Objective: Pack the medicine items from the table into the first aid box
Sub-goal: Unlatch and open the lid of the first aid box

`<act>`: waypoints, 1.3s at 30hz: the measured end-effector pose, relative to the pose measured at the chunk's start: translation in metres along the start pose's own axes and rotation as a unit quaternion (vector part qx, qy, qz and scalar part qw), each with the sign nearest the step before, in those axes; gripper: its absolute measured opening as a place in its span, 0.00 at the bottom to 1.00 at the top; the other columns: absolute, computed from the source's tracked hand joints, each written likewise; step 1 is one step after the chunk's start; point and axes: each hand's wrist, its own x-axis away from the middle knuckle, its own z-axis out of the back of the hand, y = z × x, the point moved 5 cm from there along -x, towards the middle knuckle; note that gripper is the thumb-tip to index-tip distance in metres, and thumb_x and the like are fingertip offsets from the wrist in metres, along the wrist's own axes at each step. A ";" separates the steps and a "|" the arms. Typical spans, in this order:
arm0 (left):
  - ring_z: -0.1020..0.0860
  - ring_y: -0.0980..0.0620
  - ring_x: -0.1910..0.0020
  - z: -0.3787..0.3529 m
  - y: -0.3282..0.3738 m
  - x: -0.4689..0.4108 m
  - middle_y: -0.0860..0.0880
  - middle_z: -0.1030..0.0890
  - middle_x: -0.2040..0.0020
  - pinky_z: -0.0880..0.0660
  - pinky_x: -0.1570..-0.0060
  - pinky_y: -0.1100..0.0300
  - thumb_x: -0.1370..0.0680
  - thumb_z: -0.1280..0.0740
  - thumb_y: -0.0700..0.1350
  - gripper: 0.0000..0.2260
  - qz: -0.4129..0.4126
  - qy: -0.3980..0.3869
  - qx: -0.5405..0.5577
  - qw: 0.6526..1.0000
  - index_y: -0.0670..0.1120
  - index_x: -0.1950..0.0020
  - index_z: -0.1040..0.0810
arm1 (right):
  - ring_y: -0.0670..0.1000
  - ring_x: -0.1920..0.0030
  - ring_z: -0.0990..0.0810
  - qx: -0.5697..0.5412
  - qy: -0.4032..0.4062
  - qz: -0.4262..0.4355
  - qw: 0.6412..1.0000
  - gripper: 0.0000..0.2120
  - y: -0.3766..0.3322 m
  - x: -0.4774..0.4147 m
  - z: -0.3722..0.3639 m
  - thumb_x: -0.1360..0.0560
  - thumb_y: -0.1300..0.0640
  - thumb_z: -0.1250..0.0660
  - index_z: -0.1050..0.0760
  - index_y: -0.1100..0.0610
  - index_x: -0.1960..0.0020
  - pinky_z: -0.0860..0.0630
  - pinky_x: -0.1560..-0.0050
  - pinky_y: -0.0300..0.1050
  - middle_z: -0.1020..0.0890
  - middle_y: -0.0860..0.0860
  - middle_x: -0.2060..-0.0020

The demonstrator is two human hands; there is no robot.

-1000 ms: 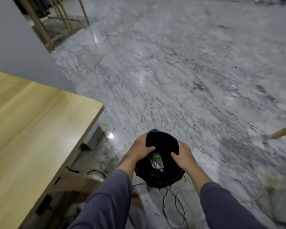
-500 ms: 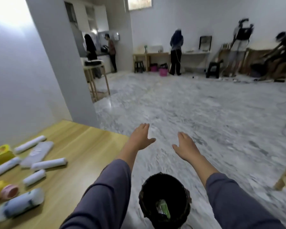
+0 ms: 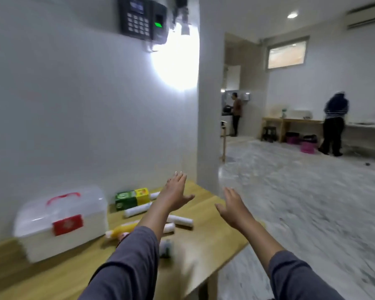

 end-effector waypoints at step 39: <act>0.50 0.51 0.21 0.064 -0.300 0.191 0.49 0.44 0.20 0.52 0.25 0.61 0.26 0.28 0.48 0.39 0.265 0.191 -0.083 0.942 0.46 0.21 0.45 | 0.55 0.32 0.28 -0.038 -0.019 0.611 0.791 0.21 -0.308 -0.032 -0.205 0.24 0.46 0.41 0.27 0.54 0.35 0.37 0.31 0.51 0.26 0.55 0.34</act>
